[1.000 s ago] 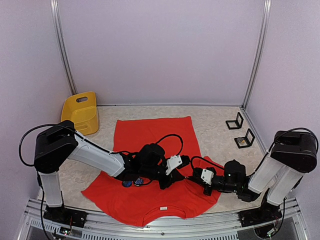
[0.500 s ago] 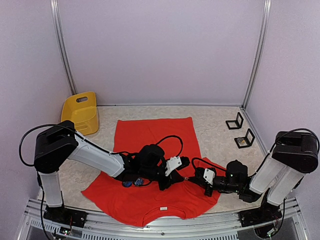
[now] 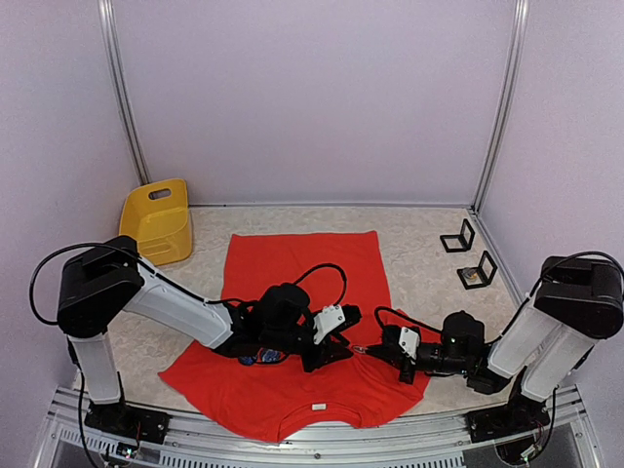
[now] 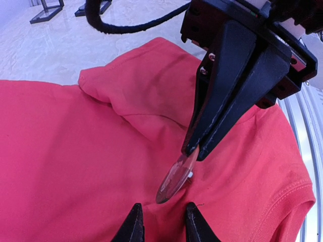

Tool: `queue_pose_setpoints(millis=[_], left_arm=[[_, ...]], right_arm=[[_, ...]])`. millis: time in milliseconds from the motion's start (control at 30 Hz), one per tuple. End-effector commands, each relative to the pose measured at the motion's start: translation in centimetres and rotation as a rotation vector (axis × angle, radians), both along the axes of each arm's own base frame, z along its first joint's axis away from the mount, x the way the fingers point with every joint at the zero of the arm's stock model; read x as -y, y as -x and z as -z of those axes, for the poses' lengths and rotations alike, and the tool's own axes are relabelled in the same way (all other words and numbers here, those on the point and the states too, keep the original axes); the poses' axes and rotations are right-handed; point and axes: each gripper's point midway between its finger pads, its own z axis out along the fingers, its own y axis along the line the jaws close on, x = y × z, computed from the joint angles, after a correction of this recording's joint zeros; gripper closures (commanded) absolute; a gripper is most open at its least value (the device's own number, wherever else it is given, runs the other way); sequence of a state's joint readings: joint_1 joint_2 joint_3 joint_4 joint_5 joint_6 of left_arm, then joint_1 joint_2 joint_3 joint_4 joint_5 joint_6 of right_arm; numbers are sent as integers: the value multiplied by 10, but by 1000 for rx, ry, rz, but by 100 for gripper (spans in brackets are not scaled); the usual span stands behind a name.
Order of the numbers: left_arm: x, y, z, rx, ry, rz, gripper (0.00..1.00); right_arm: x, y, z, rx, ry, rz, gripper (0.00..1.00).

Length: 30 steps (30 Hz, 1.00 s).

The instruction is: Pin the brooch onto the clothing

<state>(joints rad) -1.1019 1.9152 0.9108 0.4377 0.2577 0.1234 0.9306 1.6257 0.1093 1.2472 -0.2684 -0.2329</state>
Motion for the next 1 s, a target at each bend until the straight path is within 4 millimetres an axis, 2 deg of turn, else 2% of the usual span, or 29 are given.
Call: queue_pose_setpoints(millis=[0, 233, 600, 833, 967], left_arm=[[4, -1, -29, 59, 87, 25, 73], [11, -4, -30, 71, 92, 29, 73], [15, -3, -31, 86, 98, 41, 87], [16, 1, -32, 81, 103, 62, 100], [16, 4, -37, 74, 120, 69, 100]], right_arm=[[-1, 1, -10, -4, -33, -15, 100], [-2, -1, -16, -5, -46, -13, 100], [-7, 4, -20, 4, -50, -61, 100], [-8, 4, -20, 3, -44, -66, 100], [-8, 4, -17, -2, -33, -67, 100]])
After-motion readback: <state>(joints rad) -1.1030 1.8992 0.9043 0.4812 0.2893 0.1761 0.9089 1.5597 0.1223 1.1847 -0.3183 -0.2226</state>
